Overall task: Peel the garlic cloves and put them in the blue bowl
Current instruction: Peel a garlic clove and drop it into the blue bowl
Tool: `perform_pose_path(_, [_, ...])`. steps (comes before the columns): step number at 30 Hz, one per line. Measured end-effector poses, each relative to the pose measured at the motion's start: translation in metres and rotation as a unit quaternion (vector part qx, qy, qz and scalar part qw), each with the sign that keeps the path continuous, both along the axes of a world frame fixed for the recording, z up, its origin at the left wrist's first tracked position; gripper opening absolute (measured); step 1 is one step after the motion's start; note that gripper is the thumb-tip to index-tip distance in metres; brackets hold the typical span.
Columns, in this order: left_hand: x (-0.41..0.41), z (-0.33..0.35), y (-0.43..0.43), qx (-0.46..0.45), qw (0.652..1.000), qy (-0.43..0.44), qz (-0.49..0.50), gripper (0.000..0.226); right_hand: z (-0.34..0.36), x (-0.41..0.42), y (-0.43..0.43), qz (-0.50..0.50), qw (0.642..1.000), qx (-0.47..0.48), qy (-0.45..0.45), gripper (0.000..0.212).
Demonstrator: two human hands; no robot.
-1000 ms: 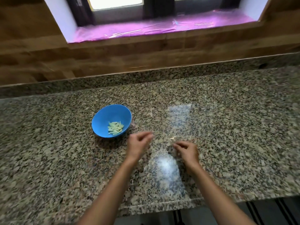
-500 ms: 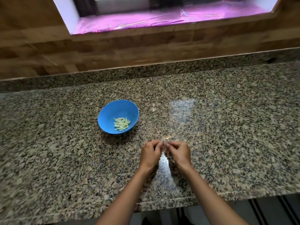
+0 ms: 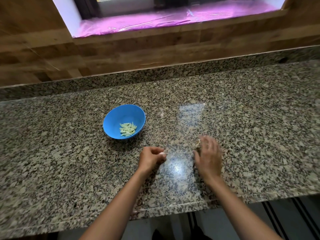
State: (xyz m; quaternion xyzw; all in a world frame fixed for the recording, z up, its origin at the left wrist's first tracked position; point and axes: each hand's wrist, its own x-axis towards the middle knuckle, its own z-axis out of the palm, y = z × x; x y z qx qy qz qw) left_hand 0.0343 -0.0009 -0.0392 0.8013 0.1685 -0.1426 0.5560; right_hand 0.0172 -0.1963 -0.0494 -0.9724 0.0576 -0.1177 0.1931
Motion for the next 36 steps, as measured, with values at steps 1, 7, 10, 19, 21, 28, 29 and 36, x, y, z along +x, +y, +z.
perform_pose_path(1, [0.001, 0.0, 0.002, 0.048, 0.998, -0.02, -0.021, 0.016, -0.005, -0.006, 0.011, 0.056, 0.998, 0.023, -0.021, 0.056])
perform_pose_path(7, [-0.005, -0.001, 0.006, 0.223, 0.959, -0.105, -0.141, 0.021, -0.028, -0.02, 0.042, 0.244, 0.96, -0.006, 0.14, 0.063])
perform_pose_path(10, [-0.012, -0.005, 0.006, 0.24, 0.948, -0.131, -0.161, 0.024, -0.033, -0.02, 0.038, 0.233, 0.958, -0.057, 0.157, 0.074])
perform_pose_path(19, [0.002, 0.018, 0.0, 0.079, 0.992, 0.043, -0.087, 0.012, -0.031, -0.02, 0.039, 0.228, 0.956, -0.059, 0.176, 0.065])
perform_pose_path(21, [0.012, 0.022, 0.0, 0.089, 0.986, 0.086, -0.115, 0.008, -0.032, -0.021, 0.039, 0.231, 0.957, -0.053, 0.169, 0.065])
perform_pose_path(28, [0.026, 0.026, -0.014, 0.266, 0.94, 0.073, -0.203, 0.009, -0.035, -0.02, 0.039, 0.236, 0.956, -0.063, 0.164, 0.07])
perform_pose_path(29, [0.026, 0.026, -0.016, 0.292, 0.931, 0.063, -0.211, 0.009, -0.036, -0.021, 0.04, 0.236, 0.956, -0.059, 0.163, 0.07])
perform_pose_path(36, [-0.005, 0.025, -0.023, 0.355, 0.89, -0.075, -0.276, 0.003, -0.029, -0.024, 0.037, 0.253, 0.95, -0.014, 0.183, 0.063])
